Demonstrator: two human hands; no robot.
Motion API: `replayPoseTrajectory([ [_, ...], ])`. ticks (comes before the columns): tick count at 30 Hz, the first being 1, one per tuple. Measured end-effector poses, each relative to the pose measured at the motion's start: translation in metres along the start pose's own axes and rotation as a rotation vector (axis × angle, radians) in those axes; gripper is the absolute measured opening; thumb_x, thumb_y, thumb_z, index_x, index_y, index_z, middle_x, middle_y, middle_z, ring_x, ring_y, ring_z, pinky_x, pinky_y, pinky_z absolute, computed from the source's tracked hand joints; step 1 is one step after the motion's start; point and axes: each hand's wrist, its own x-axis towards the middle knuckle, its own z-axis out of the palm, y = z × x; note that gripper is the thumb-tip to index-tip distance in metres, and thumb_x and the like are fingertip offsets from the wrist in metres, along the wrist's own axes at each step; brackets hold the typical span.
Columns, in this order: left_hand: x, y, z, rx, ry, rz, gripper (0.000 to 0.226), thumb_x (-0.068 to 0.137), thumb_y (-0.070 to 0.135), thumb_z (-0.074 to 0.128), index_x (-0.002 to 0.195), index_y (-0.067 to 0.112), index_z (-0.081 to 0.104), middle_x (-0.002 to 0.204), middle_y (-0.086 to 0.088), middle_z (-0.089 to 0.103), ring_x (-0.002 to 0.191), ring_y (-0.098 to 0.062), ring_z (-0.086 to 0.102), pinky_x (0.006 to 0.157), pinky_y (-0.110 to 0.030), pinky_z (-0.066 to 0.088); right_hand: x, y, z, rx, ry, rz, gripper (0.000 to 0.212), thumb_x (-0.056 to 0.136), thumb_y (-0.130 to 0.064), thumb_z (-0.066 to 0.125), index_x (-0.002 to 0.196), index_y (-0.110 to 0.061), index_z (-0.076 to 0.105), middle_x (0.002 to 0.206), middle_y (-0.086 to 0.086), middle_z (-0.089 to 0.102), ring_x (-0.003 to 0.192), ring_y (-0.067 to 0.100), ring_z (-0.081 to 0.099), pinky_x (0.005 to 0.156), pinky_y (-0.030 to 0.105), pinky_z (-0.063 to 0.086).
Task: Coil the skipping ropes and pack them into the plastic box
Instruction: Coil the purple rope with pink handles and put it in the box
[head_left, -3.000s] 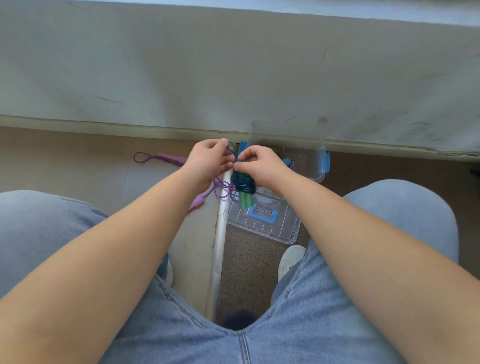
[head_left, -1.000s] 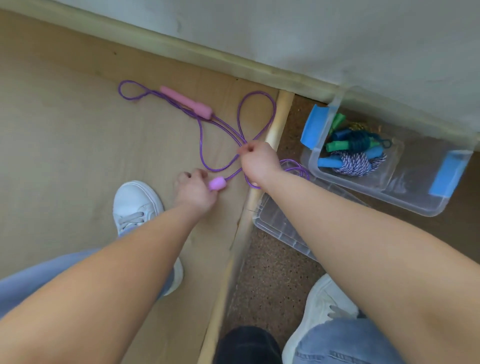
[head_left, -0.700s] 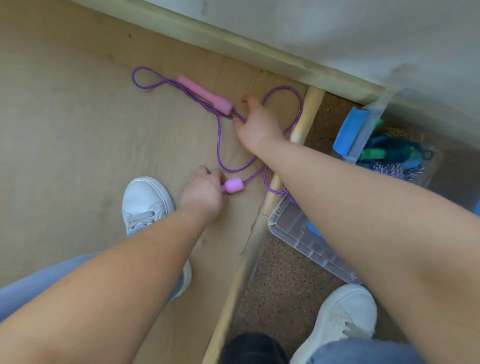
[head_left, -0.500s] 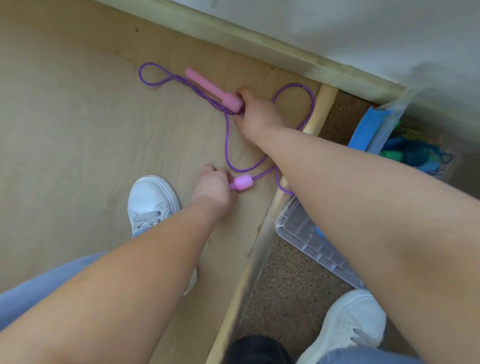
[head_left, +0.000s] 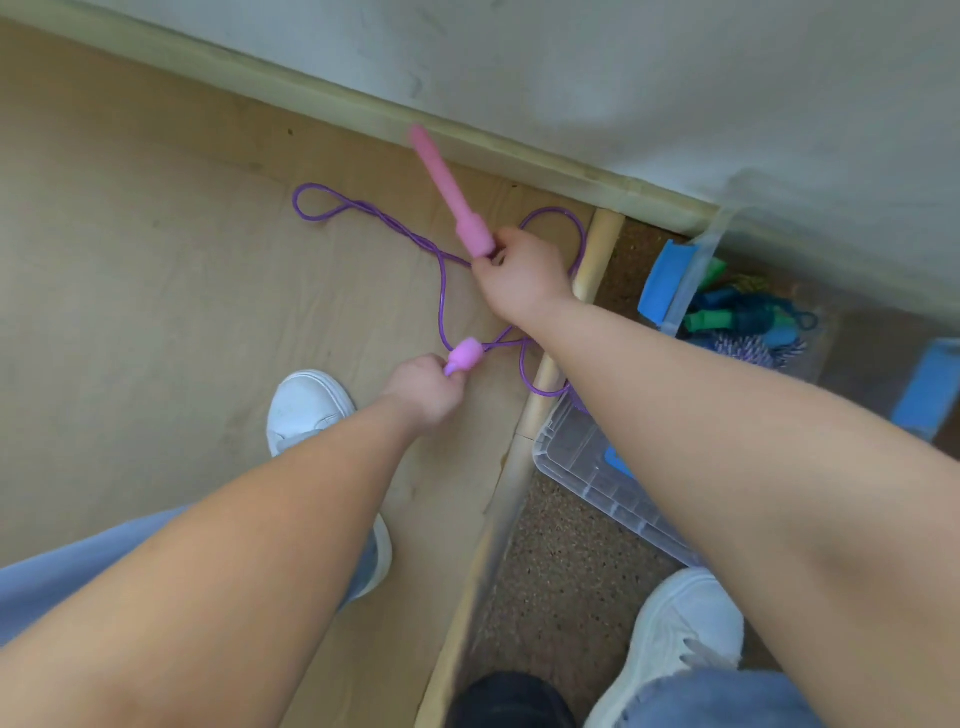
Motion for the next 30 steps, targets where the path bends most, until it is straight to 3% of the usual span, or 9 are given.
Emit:
replayPoseTrajectory([
  [4,-0.024,0.023,-0.012,-0.547,-0.077,-0.112,0.043,0.099,0.052,0.042,0.095,0.013,0.059,0.080,-0.004,0.060,0.057,-0.022,0.046,0.051,-0.024,0.034,-0.039,0.003,-0.030,-0.003,-0.063,-0.098,0.005,0.092,-0.019,0.055,0.087,-0.020,0.056,0.069,-0.005,0.055,0.074,0.026,0.051,0.060,0.032,0.030],
  [9,-0.067,0.047,-0.036,-0.949,-0.250,-0.129,0.055,0.099,0.064,0.017,0.086,0.022,0.050,0.063,0.008,0.046,0.048,-0.008,0.033,0.043,-0.017,0.019,-0.092,0.007,-0.082,-0.056,-0.130,-0.180,0.021,0.092,-0.011,0.052,0.104,-0.020,0.067,0.082,-0.008,0.061,0.082,0.019,0.055,0.064,0.027,0.036],
  [11,-0.085,0.051,-0.039,-0.955,-0.337,-0.085,0.063,0.088,0.080,0.027,0.088,0.021,0.049,0.068,0.007,0.055,0.048,-0.007,0.039,0.041,-0.016,0.020,-0.112,0.010,-0.101,-0.093,-0.125,-0.181,0.025,0.092,-0.009,0.051,0.108,-0.017,0.069,0.090,-0.005,0.066,0.086,0.020,0.058,0.068,0.027,0.039],
  [14,-0.120,0.064,-0.039,-0.847,-0.402,-0.026,0.066,0.081,0.082,0.045,0.099,0.019,0.052,0.086,0.000,0.065,0.056,-0.008,0.045,0.041,-0.018,0.022,-0.137,0.013,-0.116,-0.215,-0.118,-0.212,0.031,0.090,-0.007,0.047,0.108,-0.018,0.069,0.096,0.002,0.069,0.092,0.022,0.056,0.073,0.032,0.043],
  [18,-0.166,0.088,-0.033,-0.826,-0.452,0.044,0.031,0.091,0.057,0.059,0.100,0.027,0.059,0.077,0.007,0.066,0.058,-0.004,0.051,0.040,-0.015,0.034,-0.167,0.008,-0.130,-0.311,-0.086,-0.149,0.038,0.084,-0.019,0.041,0.109,-0.034,0.066,0.098,0.005,0.059,0.092,0.025,0.057,0.080,0.037,0.050],
  [22,-0.201,0.109,-0.027,-0.850,-0.394,0.152,0.019,0.099,0.031,0.059,0.101,0.012,0.057,0.071,0.002,0.059,0.056,-0.009,0.054,0.051,-0.017,0.048,-0.207,-0.007,-0.152,-0.212,0.029,-0.100,0.045,0.086,-0.018,0.049,0.130,-0.026,0.057,0.118,0.007,0.068,0.106,0.030,0.063,0.089,0.041,0.053],
  [25,-0.221,0.124,-0.025,-0.841,-0.260,0.191,0.022,0.100,0.034,0.056,0.094,0.014,0.058,0.074,0.003,0.059,0.057,-0.008,0.057,0.050,-0.017,0.048,-0.236,-0.015,-0.164,0.092,0.100,0.104,0.029,0.093,-0.018,0.046,0.114,-0.014,0.065,0.108,0.012,0.072,0.089,0.029,0.071,0.079,0.041,0.059],
  [27,-0.231,0.133,-0.025,-0.878,-0.190,0.219,0.021,0.101,0.035,0.055,0.095,0.015,0.059,0.076,0.002,0.059,0.061,-0.009,0.058,0.056,-0.021,0.049,-0.255,-0.019,-0.171,0.188,-0.016,0.153,0.030,0.098,-0.026,0.043,0.092,-0.008,0.067,0.087,0.014,0.073,0.066,0.026,0.070,0.064,0.039,0.062],
  [30,-0.244,0.148,-0.027,-0.941,-0.113,0.244,0.026,0.101,0.036,0.053,0.104,0.011,0.059,0.079,-0.006,0.064,0.071,-0.018,0.065,0.065,-0.031,0.053,-0.275,-0.024,-0.184,0.288,-0.182,0.143,0.041,0.100,-0.037,0.045,0.096,-0.003,0.068,0.082,0.016,0.071,0.062,0.025,0.067,0.063,0.035,0.058],
])
